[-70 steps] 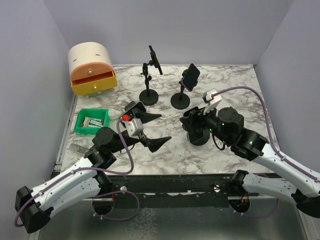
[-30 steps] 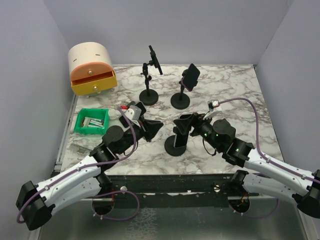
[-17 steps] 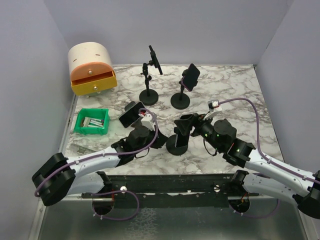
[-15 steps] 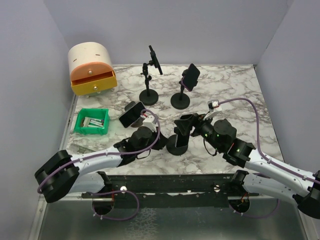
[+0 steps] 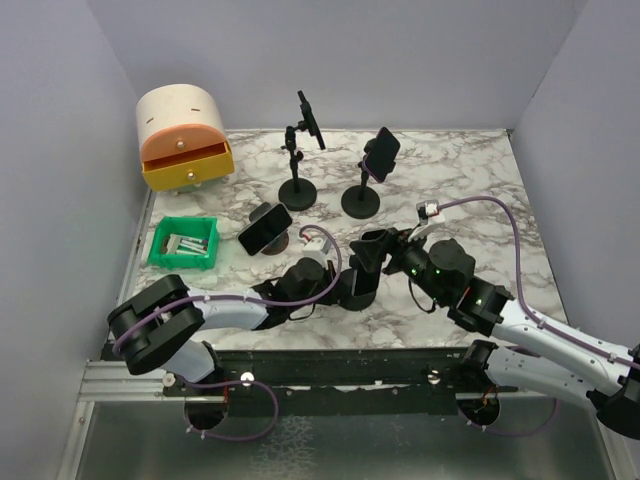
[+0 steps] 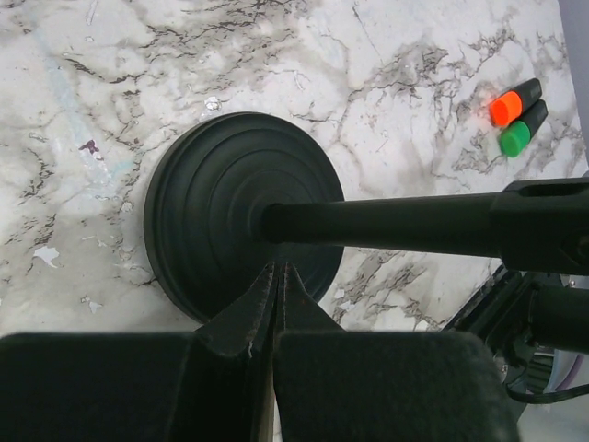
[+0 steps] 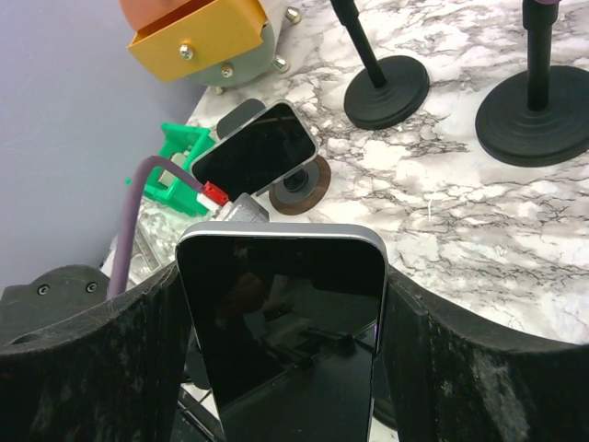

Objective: Remove the phone from the phone stand
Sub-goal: Place the phone stand with the phone at the center of the board.

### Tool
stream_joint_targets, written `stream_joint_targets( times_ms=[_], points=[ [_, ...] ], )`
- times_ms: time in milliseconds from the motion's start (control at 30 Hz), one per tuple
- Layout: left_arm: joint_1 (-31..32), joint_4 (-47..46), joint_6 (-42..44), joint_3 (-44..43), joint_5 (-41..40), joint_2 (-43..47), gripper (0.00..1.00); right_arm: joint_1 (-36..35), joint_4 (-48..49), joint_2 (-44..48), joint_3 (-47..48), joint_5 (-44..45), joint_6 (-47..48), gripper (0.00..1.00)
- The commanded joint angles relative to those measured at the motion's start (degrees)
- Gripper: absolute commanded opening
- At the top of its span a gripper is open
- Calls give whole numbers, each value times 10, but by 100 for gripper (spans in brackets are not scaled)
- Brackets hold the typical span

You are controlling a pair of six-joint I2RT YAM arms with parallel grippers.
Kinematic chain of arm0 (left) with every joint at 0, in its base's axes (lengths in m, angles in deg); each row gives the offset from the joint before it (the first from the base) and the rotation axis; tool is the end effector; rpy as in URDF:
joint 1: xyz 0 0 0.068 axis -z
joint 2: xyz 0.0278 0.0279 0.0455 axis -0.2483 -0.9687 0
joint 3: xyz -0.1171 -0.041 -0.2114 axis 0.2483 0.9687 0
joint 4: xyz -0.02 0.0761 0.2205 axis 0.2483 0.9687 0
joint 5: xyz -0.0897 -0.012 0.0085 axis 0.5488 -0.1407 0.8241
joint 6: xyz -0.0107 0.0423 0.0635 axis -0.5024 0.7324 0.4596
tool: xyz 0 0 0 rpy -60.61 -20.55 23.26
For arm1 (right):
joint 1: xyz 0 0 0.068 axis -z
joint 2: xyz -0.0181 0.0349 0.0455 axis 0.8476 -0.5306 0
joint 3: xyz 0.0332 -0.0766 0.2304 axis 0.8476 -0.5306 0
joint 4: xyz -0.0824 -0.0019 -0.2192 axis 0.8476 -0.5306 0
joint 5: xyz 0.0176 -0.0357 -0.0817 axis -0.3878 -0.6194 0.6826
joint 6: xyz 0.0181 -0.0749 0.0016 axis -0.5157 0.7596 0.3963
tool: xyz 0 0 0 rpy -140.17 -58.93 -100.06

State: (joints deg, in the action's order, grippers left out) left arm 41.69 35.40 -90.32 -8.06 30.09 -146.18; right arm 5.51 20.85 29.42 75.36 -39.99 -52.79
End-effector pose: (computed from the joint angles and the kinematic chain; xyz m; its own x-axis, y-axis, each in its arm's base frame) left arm 0.1654 -0.2342 0.1426 -0.7379 -0.1747 -0.6519 0.3572 0.7184 -0.5969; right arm 0.1522 0.1663 0.2854 -0.3729 0.3438 -0.8618 -0.4498 0.7454 0.4920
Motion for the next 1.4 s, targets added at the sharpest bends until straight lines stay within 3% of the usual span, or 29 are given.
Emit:
stream_joint_targets(
  times_ms=[0, 267, 633, 1367],
  points=[
    [5, -28, -9, -10, -25, -22, 0, -3, -14, 10, 32, -1, 26, 30],
    [5, -38, -19, -4, -38, -62, 0, -3, -87, -11, 66, 21, 71, 29],
    [12, -78, -14, -15, -26, -89, 0, -3, -96, -4, 62, 19, 81, 29],
    [13, -75, -19, -19, -43, -186, 0, -4, -226, -52, 149, 110, 228, 28]
  ],
)
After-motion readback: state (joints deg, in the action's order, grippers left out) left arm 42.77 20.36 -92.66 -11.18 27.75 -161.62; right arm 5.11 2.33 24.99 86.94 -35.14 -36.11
